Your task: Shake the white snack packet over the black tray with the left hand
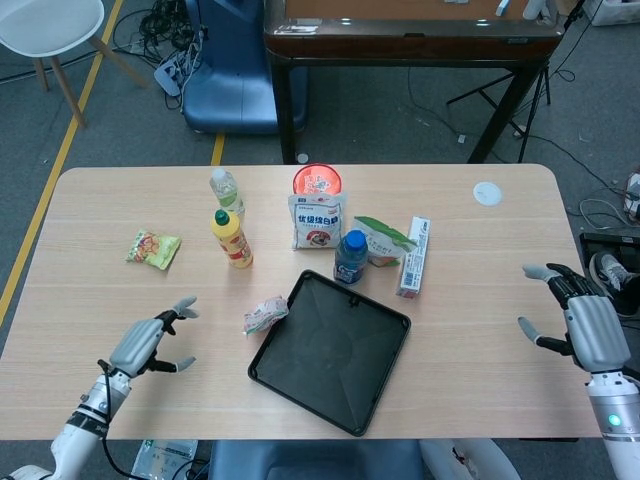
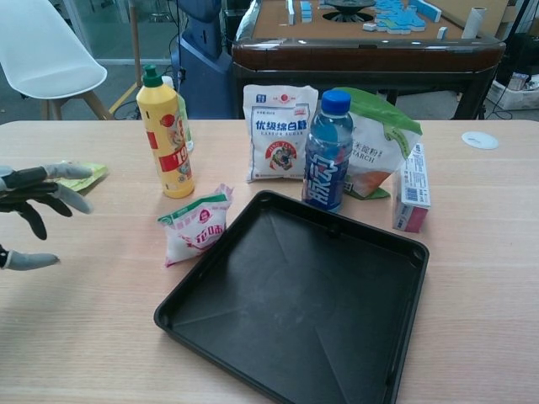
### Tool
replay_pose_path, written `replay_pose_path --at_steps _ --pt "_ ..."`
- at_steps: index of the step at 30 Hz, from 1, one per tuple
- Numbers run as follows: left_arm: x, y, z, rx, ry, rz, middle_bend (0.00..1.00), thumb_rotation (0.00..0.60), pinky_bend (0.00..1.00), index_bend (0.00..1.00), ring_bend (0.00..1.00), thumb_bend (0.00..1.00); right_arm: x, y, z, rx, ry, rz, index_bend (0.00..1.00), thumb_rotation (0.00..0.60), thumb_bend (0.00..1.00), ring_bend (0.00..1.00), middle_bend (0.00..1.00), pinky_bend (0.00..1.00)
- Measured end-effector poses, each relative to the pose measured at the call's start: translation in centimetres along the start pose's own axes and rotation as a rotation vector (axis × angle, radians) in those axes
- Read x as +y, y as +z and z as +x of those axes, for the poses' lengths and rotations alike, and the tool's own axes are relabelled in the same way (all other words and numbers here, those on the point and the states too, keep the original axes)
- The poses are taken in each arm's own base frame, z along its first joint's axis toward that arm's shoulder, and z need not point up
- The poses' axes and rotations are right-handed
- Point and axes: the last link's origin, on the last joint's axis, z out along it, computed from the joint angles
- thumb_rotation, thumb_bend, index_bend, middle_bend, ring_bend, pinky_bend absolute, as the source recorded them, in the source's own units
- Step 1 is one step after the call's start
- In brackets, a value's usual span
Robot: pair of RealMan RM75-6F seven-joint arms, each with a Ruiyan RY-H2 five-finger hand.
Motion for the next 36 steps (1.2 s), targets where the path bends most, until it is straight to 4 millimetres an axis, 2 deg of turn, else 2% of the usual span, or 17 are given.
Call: replay_pose_path --at_steps 8,17,36 --pt "1.0 4.2 -2.5 -0.058 -0.009 -0.005 0.22 0.6 0.35 0.05 0.22 0.19 0.4 -0.3 0.2 0.003 -0.003 -0.019 0.23 0.6 0.26 0.16 0.29 0.2" --pt "1.9 7.8 -4.2 -0.078 -0.058 0.013 0.22 0.6 0.35 0.05 0.22 0.19 0.8 -0.5 0.3 0.004 -0.004 -0.034 0.23 0.6 0.26 0.16 0.29 0.2" --pt "4.2 11.8 -6.8 -0.116 -0.151 0.03 0.22 0.6 0.35 0.07 0.23 0.19 1.2 -0.7 0.3 0.003 -0.007 -0.057 0.23 0.6 0.26 0.16 0.29 0.2"
